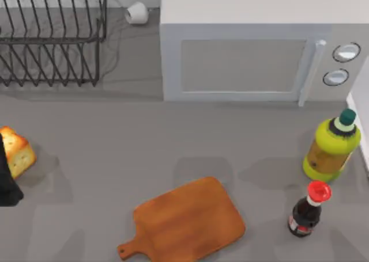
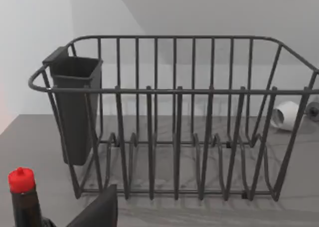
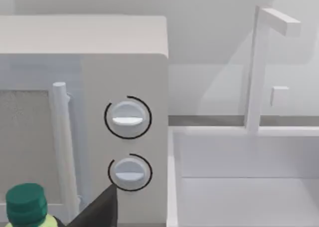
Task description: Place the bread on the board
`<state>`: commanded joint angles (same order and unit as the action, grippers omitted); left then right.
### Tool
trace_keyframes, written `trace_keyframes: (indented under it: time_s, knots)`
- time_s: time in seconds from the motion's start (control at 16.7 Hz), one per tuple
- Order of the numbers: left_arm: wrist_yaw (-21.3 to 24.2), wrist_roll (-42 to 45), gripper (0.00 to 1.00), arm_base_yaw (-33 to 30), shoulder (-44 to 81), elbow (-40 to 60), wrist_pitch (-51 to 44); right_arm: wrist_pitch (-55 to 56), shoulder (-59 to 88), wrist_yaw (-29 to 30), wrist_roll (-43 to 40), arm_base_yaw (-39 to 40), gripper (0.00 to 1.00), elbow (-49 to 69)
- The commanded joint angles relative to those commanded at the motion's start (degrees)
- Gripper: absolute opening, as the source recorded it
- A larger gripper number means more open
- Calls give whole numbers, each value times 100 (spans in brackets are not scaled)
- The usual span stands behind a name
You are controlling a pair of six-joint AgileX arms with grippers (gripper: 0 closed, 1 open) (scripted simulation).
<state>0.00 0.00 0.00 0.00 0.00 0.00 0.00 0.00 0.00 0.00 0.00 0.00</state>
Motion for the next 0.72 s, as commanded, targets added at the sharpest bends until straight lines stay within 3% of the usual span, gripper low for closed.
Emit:
trace_keyframes:
  time_s: [0.36, 0.72]
  knots:
    - [-14, 288, 100, 39, 590, 555, -416, 0, 0, 0, 0, 0, 100, 0]
    - [-9, 1334, 100, 115, 3241, 2513, -1948, 0, 0, 0, 0, 0, 100, 0]
